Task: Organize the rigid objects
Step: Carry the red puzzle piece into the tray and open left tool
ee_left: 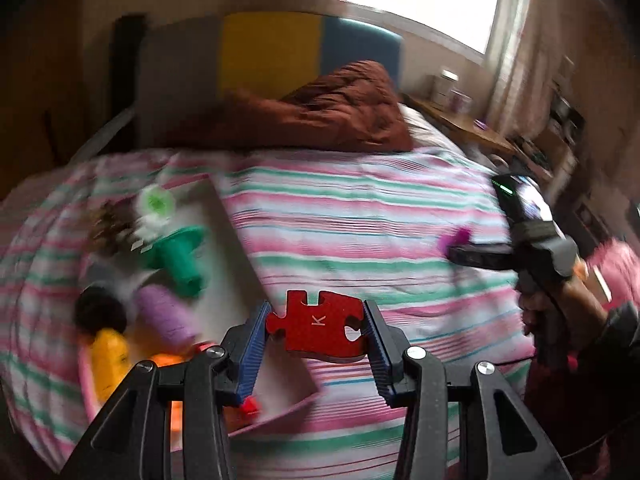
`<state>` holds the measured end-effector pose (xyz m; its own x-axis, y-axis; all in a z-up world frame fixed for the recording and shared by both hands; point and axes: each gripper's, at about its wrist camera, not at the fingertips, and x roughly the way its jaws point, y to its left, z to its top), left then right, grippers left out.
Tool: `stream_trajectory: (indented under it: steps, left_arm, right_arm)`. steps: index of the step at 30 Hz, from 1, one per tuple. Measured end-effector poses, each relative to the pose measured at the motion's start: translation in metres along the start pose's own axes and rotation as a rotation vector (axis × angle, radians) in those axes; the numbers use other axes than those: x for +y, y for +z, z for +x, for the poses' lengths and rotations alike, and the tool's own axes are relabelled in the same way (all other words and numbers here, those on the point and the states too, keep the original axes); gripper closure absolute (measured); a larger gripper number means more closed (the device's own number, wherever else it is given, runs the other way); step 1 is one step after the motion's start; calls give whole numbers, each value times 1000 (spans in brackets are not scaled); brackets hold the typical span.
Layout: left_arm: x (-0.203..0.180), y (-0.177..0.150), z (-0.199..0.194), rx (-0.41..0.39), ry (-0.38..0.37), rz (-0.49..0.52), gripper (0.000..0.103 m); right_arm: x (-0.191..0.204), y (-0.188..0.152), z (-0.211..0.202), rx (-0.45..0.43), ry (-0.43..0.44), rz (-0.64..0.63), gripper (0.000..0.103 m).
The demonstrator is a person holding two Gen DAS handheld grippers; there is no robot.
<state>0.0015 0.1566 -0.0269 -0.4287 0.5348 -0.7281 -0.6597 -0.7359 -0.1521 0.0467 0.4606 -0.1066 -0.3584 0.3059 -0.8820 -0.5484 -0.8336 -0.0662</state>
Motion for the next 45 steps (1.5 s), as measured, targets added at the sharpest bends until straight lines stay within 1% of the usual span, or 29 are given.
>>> stream_trajectory:
  steps: [4,6,8,11,14,16,18,21,23,24,32,35,37,42,45]
  left_arm:
    - [54,-2,-3,11,52,-133,57]
    - [74,-2,-1,19,71,-183,57]
    - [88,0,3,25,64,-221,57]
    - [90,7,11,27,42,-238,57]
    - [82,15,24,48,-4,-226,57]
    - [76,18,35,60,-18,-217,57]
    - [70,20,48,76,-8,-193,57]
    - [67,19,65,125,-14,-190,57]
    - [67,18,70,142,3,-185,57]
    - [66,16,71,146,17,-181,57]
    - [65,7,63,131,27,-155,56]
    - [65,7,58,122,39,-162,56]
    - [62,8,48,97,73,-148,56]
    - [58,5,12,-1,203,-88,56]
    - [61,2,-7,-41,246,-77,56]
  right_arm:
    - [-1,0,0,1,-1,-1,69]
    - [0,0,0,2,-2,-3,69]
    - [0,0,0,2,-3,-4,69]
    - [0,0,-1,3,-2,-2,69]
    - [0,0,-1,3,-1,-1,69]
    - [0,0,-1,3,-1,-3,69]
    - [-1,0,-1,3,-1,-4,69]
    - [-1,0,-2,4,1,0,69]
    - [-1,0,-1,5,2,1,69]
    - [-1,0,-1,5,2,0,69]
    - [0,-1,-1,2,-6,-11,69]
    - [0,-1,-1,0,-11,-17,69]
    - [0,-1,-1,-2,-14,-21,69]
    - [1,-2,-2,-8,-26,-26,69]
    - [3,-3,-3,-15,-39,-31,69]
